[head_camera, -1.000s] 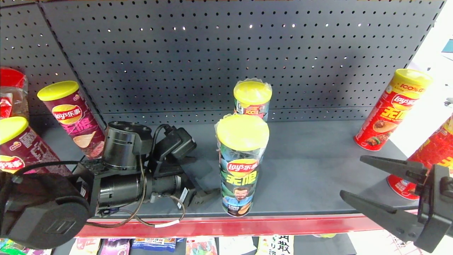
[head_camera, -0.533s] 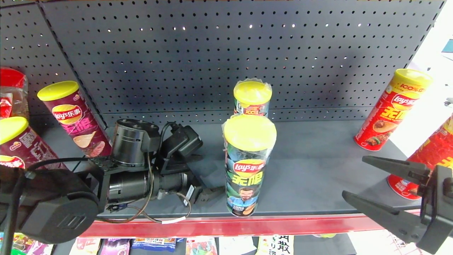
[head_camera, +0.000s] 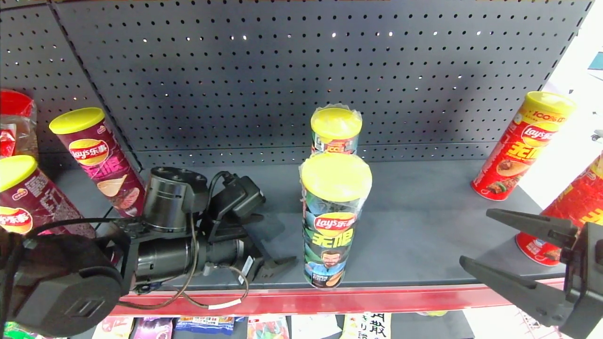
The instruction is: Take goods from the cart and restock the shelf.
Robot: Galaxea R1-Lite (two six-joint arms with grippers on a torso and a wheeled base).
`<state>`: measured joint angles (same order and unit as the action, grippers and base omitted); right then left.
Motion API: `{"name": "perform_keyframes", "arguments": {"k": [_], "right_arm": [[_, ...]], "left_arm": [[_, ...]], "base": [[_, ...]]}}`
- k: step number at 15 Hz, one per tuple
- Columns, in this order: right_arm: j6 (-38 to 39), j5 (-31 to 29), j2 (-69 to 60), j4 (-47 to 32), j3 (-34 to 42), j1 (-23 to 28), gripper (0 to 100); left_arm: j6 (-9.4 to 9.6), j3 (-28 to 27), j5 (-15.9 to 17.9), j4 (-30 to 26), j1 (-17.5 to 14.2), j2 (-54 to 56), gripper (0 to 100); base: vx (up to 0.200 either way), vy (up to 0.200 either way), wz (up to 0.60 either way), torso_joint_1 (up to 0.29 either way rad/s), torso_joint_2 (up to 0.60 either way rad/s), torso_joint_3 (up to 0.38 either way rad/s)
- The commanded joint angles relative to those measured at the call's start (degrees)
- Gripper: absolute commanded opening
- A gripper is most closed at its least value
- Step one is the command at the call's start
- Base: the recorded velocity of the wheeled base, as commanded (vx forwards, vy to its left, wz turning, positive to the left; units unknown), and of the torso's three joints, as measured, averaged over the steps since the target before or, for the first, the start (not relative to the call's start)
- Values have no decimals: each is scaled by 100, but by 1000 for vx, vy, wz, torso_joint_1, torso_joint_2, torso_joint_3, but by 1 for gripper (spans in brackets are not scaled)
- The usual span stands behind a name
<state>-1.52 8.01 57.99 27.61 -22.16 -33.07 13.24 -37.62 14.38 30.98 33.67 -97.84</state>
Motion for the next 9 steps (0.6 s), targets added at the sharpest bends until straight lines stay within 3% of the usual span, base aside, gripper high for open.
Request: {"name": "perform_keyframes", "arguments": {"k": [1,3,6,7,9], "right_arm": [[-32,-1,-280,-1,195,3,100],[-472,-1,-1132,-10,907,11,100],[-516,-124,-2020,-160,1337,134,100],[-489,-397,-2582,-784,1241,433,100],[-287,-713,-3681,-2506,740,1092,100]], "left_arm": [[-41,449,-129,-13,-1,828,100],[-58,1266,-340,-145,8,2252,100],[-216,1846,-595,-874,8,3729,100],[-401,2224,-621,-1595,17,4906,100],[-665,2101,-894,-3968,-212,7068,100]], "base": [[0,0,0,0,0,0],[0,0,0,0,0,0],[0,0,0,0,0,0],[0,0,0,0,0,0],[0,0,0,0,0,0]]}}
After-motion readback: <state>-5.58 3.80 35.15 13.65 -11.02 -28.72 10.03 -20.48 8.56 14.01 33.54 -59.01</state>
